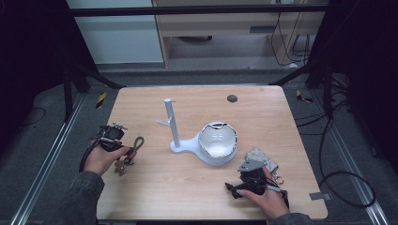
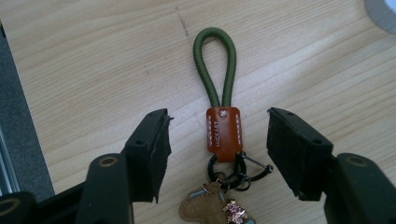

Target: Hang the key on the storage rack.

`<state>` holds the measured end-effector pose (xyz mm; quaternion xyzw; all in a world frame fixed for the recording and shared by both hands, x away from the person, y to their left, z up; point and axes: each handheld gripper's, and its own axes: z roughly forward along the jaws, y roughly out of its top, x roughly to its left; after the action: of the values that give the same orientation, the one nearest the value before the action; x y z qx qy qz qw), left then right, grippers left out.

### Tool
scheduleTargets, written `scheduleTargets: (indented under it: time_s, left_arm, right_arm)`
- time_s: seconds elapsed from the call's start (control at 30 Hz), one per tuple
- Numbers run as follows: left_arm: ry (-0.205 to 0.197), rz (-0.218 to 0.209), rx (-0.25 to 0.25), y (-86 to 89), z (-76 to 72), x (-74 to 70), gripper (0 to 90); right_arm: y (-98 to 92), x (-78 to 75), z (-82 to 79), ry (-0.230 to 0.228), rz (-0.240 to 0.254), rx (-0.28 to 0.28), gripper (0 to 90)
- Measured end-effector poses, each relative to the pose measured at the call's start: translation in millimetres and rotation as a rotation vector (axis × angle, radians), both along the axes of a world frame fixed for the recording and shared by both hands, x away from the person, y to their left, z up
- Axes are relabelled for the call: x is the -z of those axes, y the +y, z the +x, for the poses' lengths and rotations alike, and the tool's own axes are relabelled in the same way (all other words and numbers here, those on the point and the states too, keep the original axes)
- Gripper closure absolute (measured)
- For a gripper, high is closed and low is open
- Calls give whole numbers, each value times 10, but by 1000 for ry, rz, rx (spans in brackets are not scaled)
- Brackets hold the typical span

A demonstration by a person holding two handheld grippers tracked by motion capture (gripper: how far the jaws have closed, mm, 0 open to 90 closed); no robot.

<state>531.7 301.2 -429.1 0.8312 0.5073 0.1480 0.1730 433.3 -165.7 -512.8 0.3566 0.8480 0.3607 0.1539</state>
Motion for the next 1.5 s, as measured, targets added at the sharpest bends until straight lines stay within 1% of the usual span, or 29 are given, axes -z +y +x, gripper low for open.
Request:
scheduleTargets:
  time_s: [0.03, 0.07, 0.13, 0.23, 0.4, 0.43, 0.5, 0.6, 0.67, 0.7, 0.97, 1.03, 1.23, 1.33, 1.4, 1.5]
  left_arm:
    - [18, -4, 4, -4, 10, 20, 433]
    - [26, -4, 11, -10, 13, 28, 446]
    - [31, -3, 17, -27, 20, 41, 466]
    - [53, 2, 22, -67, 52, 84, 486]
    - [81, 6, 10, -83, 96, 171, 505]
    - [79, 1, 3, -79, 102, 191, 509]
    - [88, 0, -3, -71, 112, 220, 524]
    - [97, 0, -3, -74, 118, 258, 537]
    - [98, 0, -4, -78, 120, 269, 545]
    - [98, -9, -12, -85, 122, 284, 553]
    - [101, 2, -13, -99, 143, 313, 570]
    - [107, 4, -13, -97, 144, 325, 570]
    - [114, -1, -18, -94, 143, 359, 578]
    - [110, 9, -9, -100, 144, 362, 604]
    - [108, 14, -6, -95, 146, 363, 645]
    - [103, 10, -2, -86, 142, 364, 654]
  right_arm:
    - [0, 0, 0, 0, 0, 0, 15]
    - [1, 0, 0, 0, 0, 1, 15]
    - [0, 0, 0, 0, 0, 0, 15]
    - [0, 0, 0, 0, 0, 0, 15]
    - [0, 0, -2, 0, -1, 2, 15]
    - [1, 0, -2, -1, -1, 3, 15]
    - [0, 0, -2, -1, -1, 2, 15]
    - [0, 3, -3, -2, 4, 0, 15]
    - [-1, 3, -3, -2, 4, -1, 15]
    - [-1, 3, -3, -2, 4, -1, 15]
    - [-3, 2, -6, -2, 1, -2, 15]
    - [-4, 2, -6, -2, 0, -2, 15]
    - [-5, 3, -7, -5, -1, -3, 15]
    - [-5, 2, -8, -5, -1, -3, 15]
    - [-5, 3, -9, -5, -1, -3, 15]
    - [-5, 2, -11, -4, 0, -3, 15]
